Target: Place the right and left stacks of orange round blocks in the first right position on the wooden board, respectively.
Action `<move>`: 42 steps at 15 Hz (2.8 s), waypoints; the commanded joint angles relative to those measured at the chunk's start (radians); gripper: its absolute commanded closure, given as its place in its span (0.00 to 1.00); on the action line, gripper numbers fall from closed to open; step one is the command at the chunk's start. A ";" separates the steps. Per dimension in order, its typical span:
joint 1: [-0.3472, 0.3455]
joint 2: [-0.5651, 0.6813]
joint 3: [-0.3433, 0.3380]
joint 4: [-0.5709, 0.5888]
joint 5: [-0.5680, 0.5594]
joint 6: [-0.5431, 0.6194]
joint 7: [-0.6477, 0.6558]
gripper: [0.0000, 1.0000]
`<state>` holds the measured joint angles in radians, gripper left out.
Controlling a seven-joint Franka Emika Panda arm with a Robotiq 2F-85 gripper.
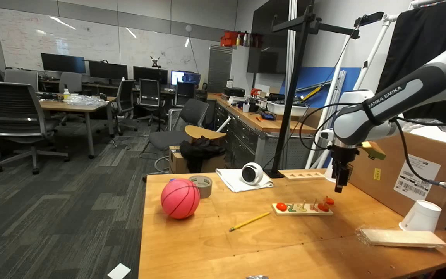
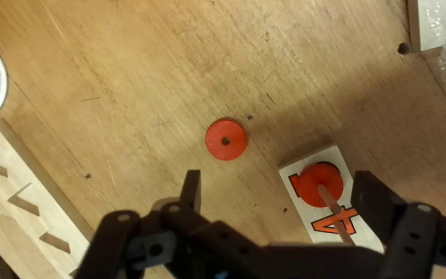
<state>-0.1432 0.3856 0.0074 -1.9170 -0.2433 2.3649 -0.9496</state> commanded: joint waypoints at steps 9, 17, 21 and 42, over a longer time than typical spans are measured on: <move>-0.066 0.237 0.031 0.238 0.136 -0.028 -0.165 0.00; -0.101 0.309 0.049 0.303 0.173 -0.031 -0.217 0.00; -0.109 0.325 0.044 0.310 0.171 -0.038 -0.223 0.00; -0.108 0.250 0.031 0.266 0.158 -0.037 -0.223 0.84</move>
<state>-0.2509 0.6963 0.0401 -1.6116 -0.0933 2.3216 -1.1593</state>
